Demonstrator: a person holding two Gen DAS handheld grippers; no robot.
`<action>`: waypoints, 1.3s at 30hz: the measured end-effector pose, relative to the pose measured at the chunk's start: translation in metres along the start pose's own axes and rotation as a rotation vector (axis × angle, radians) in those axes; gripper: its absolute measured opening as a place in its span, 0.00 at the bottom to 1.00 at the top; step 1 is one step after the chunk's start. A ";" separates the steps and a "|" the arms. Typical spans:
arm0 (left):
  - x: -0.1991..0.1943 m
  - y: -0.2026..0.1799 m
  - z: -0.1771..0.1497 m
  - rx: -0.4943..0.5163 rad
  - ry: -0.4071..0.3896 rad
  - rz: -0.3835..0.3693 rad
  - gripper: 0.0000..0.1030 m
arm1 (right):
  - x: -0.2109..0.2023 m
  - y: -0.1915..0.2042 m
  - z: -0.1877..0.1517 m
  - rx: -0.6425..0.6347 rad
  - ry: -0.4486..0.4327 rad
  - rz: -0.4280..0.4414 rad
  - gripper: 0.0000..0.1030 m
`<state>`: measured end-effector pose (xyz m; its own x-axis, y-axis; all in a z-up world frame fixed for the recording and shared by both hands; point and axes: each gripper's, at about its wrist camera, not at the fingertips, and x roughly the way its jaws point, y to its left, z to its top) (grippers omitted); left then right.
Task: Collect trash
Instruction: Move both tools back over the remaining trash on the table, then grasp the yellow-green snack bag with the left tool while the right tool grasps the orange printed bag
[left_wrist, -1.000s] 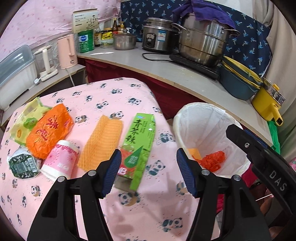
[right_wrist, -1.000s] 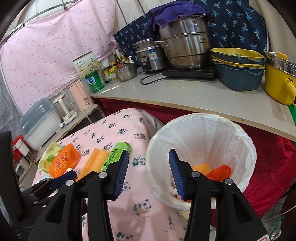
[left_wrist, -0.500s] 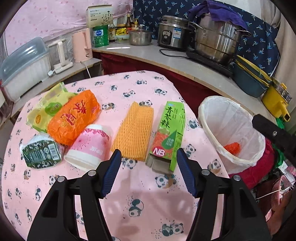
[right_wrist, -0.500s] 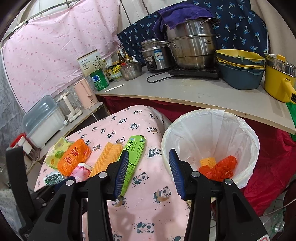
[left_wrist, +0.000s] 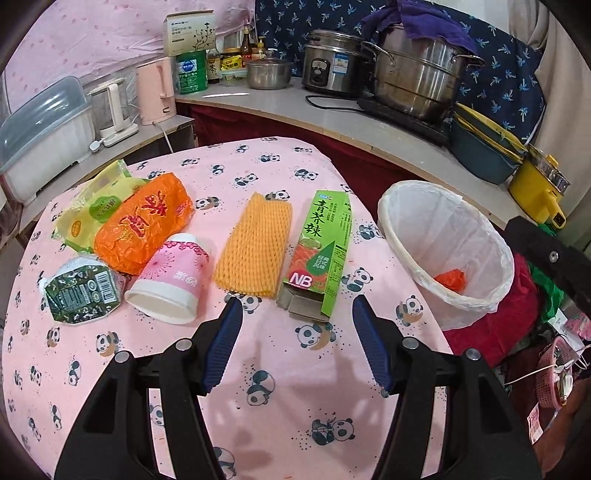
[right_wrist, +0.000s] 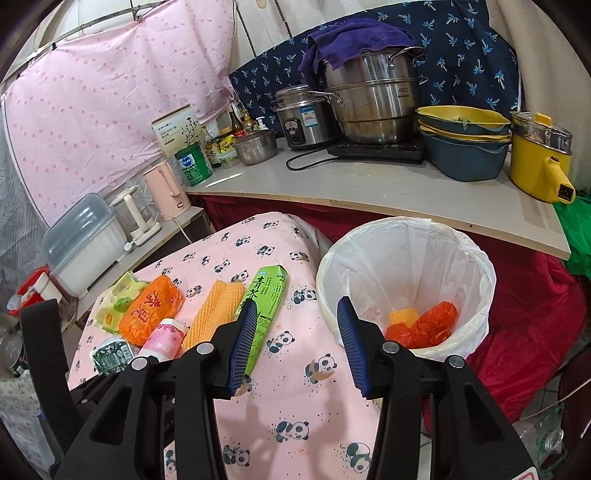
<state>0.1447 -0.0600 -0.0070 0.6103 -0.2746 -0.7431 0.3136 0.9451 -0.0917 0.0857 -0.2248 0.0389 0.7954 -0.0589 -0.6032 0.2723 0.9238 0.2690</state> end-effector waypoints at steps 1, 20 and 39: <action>-0.002 0.003 0.000 -0.006 -0.002 -0.001 0.57 | -0.001 0.002 -0.001 -0.004 0.001 -0.001 0.43; -0.009 0.167 0.006 -0.143 -0.033 0.212 0.74 | 0.078 0.155 -0.034 -0.213 0.162 0.187 0.43; 0.059 0.237 0.061 -0.076 -0.001 0.222 0.77 | 0.178 0.231 -0.018 -0.236 0.267 0.275 0.43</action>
<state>0.2996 0.1374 -0.0325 0.6587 -0.0587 -0.7501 0.1162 0.9929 0.0243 0.2804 -0.0147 -0.0194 0.6450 0.2723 -0.7140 -0.0853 0.9542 0.2868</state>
